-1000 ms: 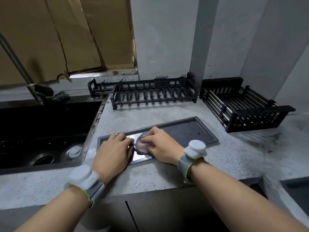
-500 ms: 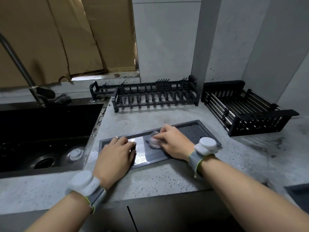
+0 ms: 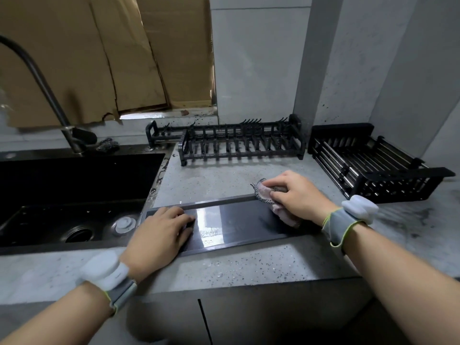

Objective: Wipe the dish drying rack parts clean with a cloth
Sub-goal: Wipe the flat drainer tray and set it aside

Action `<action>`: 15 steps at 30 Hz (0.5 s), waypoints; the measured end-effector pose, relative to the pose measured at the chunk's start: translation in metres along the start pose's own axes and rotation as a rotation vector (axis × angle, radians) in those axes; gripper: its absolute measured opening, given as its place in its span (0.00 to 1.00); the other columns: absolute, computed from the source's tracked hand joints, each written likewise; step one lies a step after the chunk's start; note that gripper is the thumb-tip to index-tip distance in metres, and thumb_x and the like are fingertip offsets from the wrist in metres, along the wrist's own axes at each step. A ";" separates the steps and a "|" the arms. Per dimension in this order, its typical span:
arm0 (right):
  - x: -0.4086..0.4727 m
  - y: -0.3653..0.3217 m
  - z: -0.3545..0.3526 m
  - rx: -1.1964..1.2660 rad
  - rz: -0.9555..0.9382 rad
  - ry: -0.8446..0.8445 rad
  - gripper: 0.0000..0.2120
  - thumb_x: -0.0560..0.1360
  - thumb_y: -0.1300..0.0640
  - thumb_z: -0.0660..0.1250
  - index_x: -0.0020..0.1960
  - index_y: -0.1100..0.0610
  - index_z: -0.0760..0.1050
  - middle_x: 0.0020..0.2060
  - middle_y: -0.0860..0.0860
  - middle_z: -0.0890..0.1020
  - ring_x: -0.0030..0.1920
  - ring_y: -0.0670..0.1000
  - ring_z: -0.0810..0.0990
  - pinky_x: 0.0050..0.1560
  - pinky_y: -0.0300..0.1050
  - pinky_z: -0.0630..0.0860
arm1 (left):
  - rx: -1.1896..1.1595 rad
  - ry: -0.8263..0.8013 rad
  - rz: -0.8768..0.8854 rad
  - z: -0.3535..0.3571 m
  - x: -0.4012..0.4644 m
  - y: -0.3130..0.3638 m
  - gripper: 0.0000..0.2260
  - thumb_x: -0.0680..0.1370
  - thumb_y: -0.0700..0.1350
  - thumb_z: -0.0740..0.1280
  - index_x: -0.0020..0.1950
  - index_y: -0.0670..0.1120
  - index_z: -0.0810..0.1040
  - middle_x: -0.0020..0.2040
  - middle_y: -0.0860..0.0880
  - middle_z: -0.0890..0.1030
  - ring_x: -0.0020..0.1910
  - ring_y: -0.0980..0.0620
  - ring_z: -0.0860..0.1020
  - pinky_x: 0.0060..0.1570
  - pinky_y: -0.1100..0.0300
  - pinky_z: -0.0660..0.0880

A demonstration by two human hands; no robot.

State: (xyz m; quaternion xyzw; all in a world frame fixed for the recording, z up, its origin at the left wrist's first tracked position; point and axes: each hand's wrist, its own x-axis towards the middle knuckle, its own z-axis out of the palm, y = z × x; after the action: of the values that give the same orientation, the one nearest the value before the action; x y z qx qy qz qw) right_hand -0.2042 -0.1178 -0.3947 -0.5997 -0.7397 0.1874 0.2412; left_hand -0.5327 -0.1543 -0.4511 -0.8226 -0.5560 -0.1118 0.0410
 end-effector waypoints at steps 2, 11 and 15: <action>-0.003 -0.009 0.005 0.063 -0.025 0.021 0.14 0.76 0.60 0.67 0.58 0.47 0.81 0.55 0.51 0.76 0.56 0.48 0.75 0.56 0.40 0.68 | 0.013 -0.025 0.019 -0.008 -0.007 -0.012 0.22 0.79 0.61 0.53 0.61 0.54 0.81 0.55 0.55 0.78 0.53 0.50 0.76 0.50 0.52 0.78; 0.005 -0.053 0.072 -0.064 -0.207 -0.080 0.11 0.80 0.50 0.64 0.57 0.52 0.81 0.55 0.50 0.71 0.57 0.54 0.72 0.63 0.49 0.70 | 0.034 -0.015 -0.106 -0.016 0.006 0.017 0.12 0.80 0.55 0.64 0.51 0.47 0.78 0.51 0.48 0.78 0.52 0.45 0.76 0.51 0.53 0.72; -0.005 -0.039 0.076 -0.383 -0.278 -0.109 0.14 0.82 0.44 0.56 0.58 0.47 0.77 0.62 0.48 0.71 0.59 0.55 0.66 0.60 0.55 0.68 | 0.073 0.030 -0.129 -0.002 0.006 0.028 0.16 0.79 0.61 0.61 0.58 0.52 0.77 0.52 0.49 0.77 0.53 0.45 0.73 0.51 0.50 0.76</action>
State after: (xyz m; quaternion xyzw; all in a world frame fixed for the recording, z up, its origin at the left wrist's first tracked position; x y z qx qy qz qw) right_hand -0.2783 -0.1301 -0.4353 -0.5161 -0.8489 0.0407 0.1063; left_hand -0.5053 -0.1594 -0.4458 -0.7812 -0.6110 -0.1060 0.0721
